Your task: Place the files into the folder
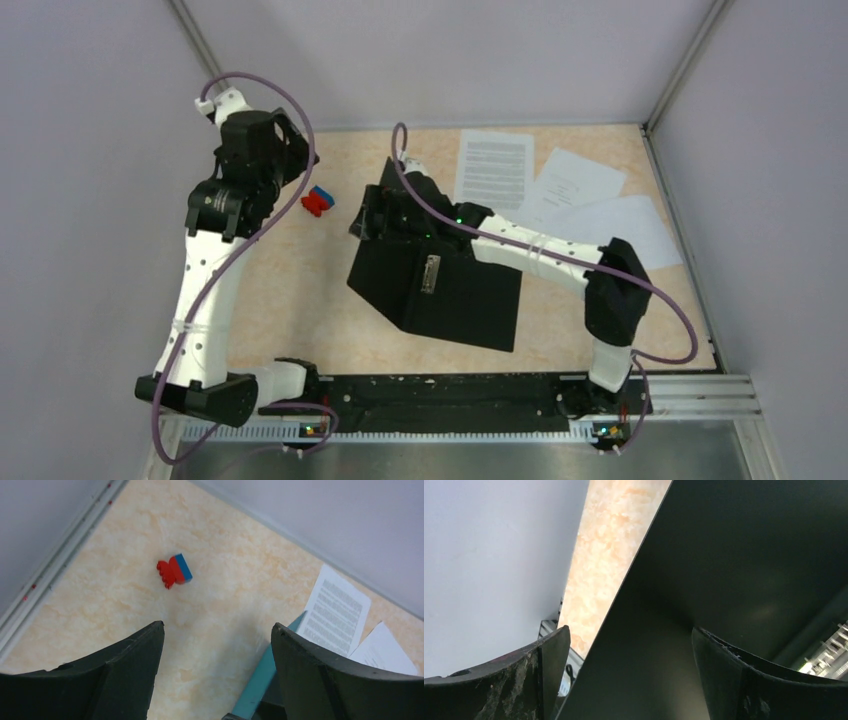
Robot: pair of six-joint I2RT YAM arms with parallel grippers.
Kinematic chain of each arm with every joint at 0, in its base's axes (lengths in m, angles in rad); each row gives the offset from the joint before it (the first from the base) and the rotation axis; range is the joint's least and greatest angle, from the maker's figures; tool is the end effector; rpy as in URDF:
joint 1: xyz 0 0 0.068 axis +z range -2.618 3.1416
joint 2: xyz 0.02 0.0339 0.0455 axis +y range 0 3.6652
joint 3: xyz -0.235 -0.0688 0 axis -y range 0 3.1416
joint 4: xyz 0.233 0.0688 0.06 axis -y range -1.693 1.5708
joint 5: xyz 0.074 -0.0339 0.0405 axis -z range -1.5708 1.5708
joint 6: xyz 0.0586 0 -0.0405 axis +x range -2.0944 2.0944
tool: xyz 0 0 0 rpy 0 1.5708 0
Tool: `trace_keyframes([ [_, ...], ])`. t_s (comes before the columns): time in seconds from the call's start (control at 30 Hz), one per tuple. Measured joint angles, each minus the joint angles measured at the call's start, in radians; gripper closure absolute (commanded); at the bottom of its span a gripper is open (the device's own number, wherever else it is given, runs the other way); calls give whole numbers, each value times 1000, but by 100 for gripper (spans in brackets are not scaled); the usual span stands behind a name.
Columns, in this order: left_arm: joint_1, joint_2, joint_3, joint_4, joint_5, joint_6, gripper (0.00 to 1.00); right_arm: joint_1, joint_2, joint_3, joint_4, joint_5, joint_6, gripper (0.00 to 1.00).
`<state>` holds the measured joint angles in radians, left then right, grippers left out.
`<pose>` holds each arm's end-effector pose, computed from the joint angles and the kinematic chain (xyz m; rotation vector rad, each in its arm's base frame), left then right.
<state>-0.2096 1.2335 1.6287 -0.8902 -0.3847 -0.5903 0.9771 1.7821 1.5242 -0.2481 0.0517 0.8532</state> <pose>0.2463 -0.0299 0.4194 -0.6111 1.9341 -0.1066 0.2407 0.3512 0.2776 -0.1054 2.2538 1.0180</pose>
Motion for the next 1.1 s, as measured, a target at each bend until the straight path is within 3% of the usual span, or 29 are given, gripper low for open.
trace_keyframes([
  [0.23, 10, 14, 119, -8, -16, 43, 16, 72, 155, 89, 94, 12, -39, 7],
  [0.47, 12, 114, 140, -9, 99, 42, 17, 106, 258, -54, 253, 26, -39, 6],
  [0.63, 12, 166, 113, 21, 191, 34, 22, 106, 235, -187, 277, 64, -42, 7],
  [0.77, 7, 197, 33, 92, 278, 7, 25, 80, 82, -320, 215, 129, -41, 13],
  [0.9, -26, 290, -24, 138, 319, -16, 25, 4, -72, -337, 114, 212, -51, 31],
  [1.1, -60, 336, -237, 185, 328, -65, 25, -39, -74, -312, -26, 307, -77, 39],
])
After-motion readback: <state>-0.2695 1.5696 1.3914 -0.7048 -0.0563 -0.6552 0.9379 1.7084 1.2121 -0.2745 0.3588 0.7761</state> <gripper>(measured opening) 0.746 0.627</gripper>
